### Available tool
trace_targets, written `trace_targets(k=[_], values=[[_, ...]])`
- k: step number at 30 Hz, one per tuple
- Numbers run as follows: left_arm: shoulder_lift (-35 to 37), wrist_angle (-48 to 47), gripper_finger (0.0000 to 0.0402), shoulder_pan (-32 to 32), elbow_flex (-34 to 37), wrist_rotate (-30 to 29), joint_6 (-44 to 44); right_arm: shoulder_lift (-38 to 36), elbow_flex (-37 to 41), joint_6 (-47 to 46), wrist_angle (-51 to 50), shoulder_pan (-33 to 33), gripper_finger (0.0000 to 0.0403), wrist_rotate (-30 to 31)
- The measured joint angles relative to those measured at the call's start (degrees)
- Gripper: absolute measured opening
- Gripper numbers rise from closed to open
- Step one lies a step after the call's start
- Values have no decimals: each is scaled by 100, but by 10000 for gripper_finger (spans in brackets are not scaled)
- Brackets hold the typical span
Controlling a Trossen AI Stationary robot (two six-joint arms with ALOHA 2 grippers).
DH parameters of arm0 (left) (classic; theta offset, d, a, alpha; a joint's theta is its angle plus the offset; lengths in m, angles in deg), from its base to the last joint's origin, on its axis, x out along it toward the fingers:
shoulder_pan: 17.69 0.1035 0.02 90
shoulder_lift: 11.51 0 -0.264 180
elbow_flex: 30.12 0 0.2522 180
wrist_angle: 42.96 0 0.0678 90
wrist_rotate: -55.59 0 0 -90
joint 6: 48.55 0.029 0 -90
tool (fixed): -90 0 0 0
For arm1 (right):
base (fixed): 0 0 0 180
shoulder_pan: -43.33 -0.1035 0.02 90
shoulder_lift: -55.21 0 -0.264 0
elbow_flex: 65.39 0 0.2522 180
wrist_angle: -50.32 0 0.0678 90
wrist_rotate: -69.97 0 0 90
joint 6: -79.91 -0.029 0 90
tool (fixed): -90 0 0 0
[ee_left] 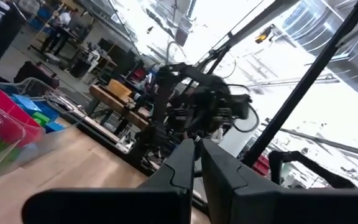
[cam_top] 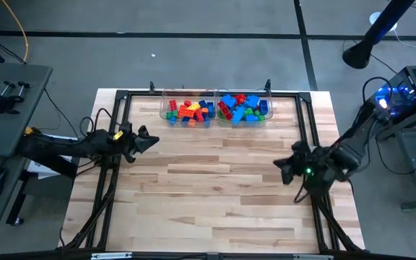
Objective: Sort blocks by size
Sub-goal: Return to Home Position
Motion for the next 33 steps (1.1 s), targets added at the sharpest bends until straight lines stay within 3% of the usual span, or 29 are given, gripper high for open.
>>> trace_targets(k=[2,5,9,12,15,18,23,28,33], values=[[0,-7,19,0,0,-2,34,-620,777,607,884,211,3,291],[0,-9,19,0,0,-2,15,-1547,1846,2092,2426,868,3,167],[0,-14,19,0,0,-2,30,-2641,3142,4346,4573,2188,2,-1007],[0,-25,19,0,-2,-2,30,-3294,3882,5302,5500,3201,1,-2024],[3,-37,19,2,-2,-2,30,-3796,4355,5586,5918,3904,1,-2951],[97,-70,19,2,-2,-2,30,-4149,4642,5724,6032,4152,1,-3599],[510,-225,19,2,-9,-4,30,-4471,5123,6222,6338,4154,0,-3508],[763,-562,19,31,-13,-7,30,-4561,5737,6497,7393,4154,0,-3551],[1111,-1438,19,76,-11,-13,30,-4501,5739,6926,6555,4154,0,-3447]])
